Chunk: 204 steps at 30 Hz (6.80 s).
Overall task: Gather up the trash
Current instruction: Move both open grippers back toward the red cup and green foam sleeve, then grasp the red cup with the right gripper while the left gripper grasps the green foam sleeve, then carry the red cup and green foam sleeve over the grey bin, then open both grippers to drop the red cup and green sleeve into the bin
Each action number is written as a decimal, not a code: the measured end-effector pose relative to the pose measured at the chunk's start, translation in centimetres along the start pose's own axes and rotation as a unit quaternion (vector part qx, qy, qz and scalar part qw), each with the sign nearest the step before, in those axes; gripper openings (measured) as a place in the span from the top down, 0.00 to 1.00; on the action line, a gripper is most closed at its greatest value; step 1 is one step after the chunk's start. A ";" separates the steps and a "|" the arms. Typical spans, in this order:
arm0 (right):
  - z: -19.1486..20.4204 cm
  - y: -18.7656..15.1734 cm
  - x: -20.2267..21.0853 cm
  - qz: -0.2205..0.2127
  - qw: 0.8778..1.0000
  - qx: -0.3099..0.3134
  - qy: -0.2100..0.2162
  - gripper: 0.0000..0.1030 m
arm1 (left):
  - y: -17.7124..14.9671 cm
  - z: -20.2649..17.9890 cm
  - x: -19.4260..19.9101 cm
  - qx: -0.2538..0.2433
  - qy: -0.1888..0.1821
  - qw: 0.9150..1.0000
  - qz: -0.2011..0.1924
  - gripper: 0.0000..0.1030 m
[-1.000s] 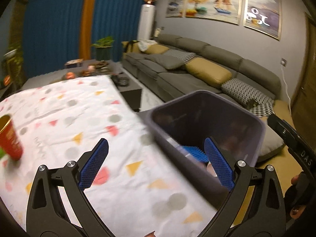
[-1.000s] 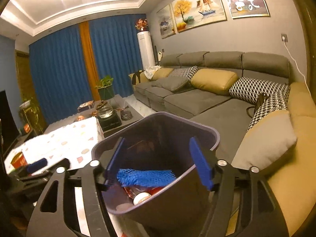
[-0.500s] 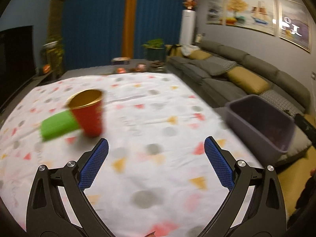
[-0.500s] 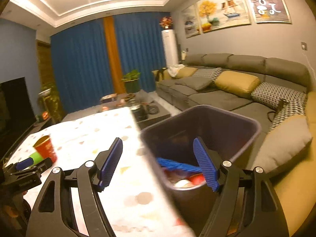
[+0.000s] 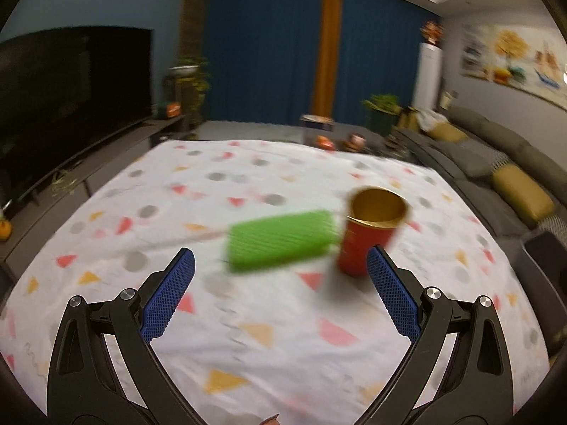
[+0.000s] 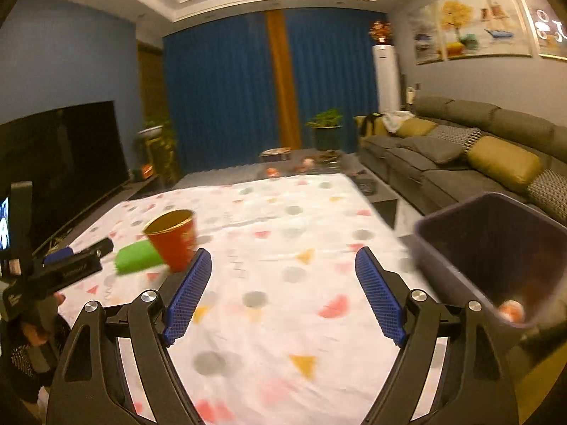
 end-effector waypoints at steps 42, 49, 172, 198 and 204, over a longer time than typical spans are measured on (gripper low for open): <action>19.0 -0.9 -12.4 0.079 0.996 0.034 0.026 0.33 | 0.2 9.2 -1.5 0.074 0.084 0.994 -0.005 0.07; 18.3 -0.9 -12.3 0.071 0.997 0.031 0.030 0.36 | 0.0 8.6 -1.9 0.066 0.073 0.995 0.001 0.07; -26.6 4.0 2.9 -0.029 0.971 -0.099 -0.213 0.35 | -2.4 -41.5 -1.2 -0.172 -0.327 0.926 0.079 0.88; -29.0 2.1 -0.7 0.003 0.971 -0.122 -0.205 0.32 | -6.5 -45.4 -5.0 -0.175 -0.376 0.901 0.129 0.71; -29.4 2.2 -0.7 0.003 0.969 -0.139 -0.203 0.25 | -6.5 -44.5 -5.0 -0.171 -0.374 0.903 0.122 0.27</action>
Point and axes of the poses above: each gripper's, at about its wrist camera, not at the fingertips, and x roughly against the way its jaws point, z to its left, y to its top, the point moved 9 cm from there along -x, roughly the way its jaws point, and after that the axes turned 14 degrees about -y, right-handed, at the moved point
